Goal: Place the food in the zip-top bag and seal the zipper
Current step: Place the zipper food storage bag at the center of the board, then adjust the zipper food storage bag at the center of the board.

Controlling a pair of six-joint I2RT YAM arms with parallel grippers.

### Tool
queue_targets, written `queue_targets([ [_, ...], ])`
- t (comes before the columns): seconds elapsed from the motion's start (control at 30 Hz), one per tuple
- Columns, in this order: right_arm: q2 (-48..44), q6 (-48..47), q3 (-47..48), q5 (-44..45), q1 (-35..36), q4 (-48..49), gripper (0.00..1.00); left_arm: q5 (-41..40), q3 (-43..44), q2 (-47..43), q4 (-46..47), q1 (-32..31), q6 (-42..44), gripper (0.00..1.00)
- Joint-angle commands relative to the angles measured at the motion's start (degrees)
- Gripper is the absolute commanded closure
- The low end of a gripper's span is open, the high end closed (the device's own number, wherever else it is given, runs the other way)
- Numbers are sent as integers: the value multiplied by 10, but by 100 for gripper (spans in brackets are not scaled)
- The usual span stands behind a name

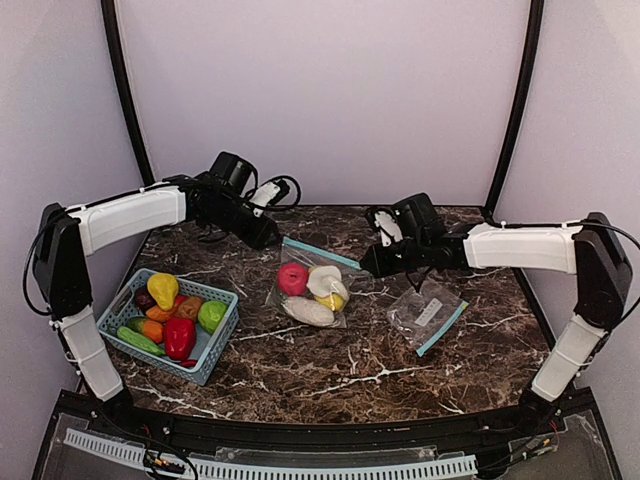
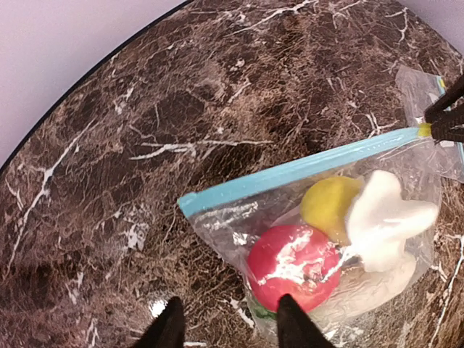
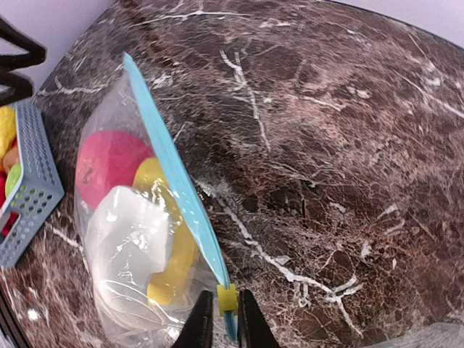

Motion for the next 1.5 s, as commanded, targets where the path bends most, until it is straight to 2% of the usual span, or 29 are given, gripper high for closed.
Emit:
queue_targets([
  [0.0,15,11,35,11,-11,22,64,9,34,-10,-8,2,-50,41],
  [0.07,8,11,41,19,-17,17,41,6,29,-24,3,2,-64,33],
  [0.17,-22,12,35,38,-21,13,22,-6,7,-64,28,2,-82,27],
  [0.27,-71,18,5,49,-27,7,8,-10,-49,-114,56,2,-125,24],
  [0.33,-114,24,-20,64,-33,-1,5,-11,-96,-158,80,2,-154,23],
  [0.53,-221,63,-101,84,-69,-72,2,-10,-230,-307,114,2,-239,15],
  [0.83,-301,150,-227,68,-180,-136,3,-37,-333,-402,51,3,-314,12],
  [1.07,-257,166,-262,40,-254,-129,12,-31,-375,-425,77,3,-354,12],
  [1.47,-174,159,-253,50,-258,-100,24,-32,-385,-434,83,3,-368,12],
])
